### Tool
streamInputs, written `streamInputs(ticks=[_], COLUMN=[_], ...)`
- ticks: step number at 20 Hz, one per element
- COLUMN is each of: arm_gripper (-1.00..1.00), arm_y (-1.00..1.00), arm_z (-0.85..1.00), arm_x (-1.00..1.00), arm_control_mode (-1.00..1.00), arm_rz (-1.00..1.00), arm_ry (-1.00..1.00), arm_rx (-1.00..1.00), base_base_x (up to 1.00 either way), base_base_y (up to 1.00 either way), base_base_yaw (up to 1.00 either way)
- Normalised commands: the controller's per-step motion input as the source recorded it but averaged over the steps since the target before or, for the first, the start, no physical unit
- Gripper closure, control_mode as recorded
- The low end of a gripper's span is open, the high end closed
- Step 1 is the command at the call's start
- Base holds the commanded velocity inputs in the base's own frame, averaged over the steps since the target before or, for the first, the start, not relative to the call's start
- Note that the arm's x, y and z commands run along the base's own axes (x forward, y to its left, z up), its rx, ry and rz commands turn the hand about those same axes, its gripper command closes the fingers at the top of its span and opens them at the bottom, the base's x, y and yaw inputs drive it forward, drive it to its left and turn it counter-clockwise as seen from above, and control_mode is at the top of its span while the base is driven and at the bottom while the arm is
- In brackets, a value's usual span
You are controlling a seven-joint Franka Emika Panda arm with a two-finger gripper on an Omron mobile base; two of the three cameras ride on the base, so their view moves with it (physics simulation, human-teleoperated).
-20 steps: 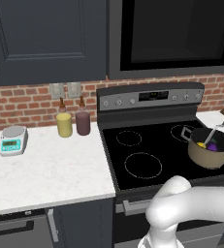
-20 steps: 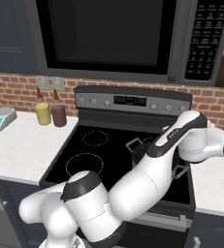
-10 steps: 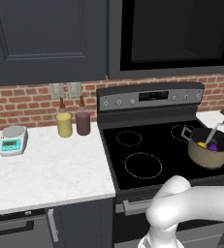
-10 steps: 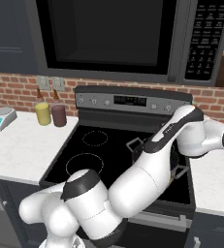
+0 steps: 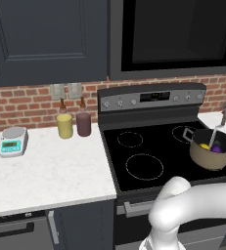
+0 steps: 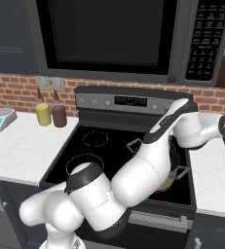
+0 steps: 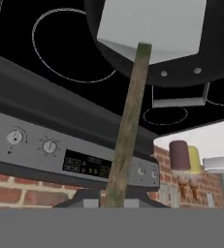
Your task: Put the lemon and eggplant in the pot. Retrieve the spatula and lightly stir the vegetables in the pot.
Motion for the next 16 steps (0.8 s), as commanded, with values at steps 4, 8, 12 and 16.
streamInputs(ticks=[4,8,12,16], arm_gripper=[1.00,1.00,1.00,1.00], arm_y=[0.19,0.20,0.23,0.28], arm_z=[-0.38,-0.51,-0.66,-0.55], arm_x=[-0.16,-0.27,-0.29,-0.12], arm_control_mode=[-1.00,-1.00,-1.00,-1.00], arm_rz=[0.34,0.33,0.29,0.24], arm_ry=[0.01,0.02,0.03,0.03], arm_rx=[-0.02,-0.01,0.00,0.00], base_base_x=[0.00,0.00,0.00,0.00], base_base_y=[0.00,0.00,0.00,0.00], base_base_yaw=[0.00,0.00,0.00,0.00])
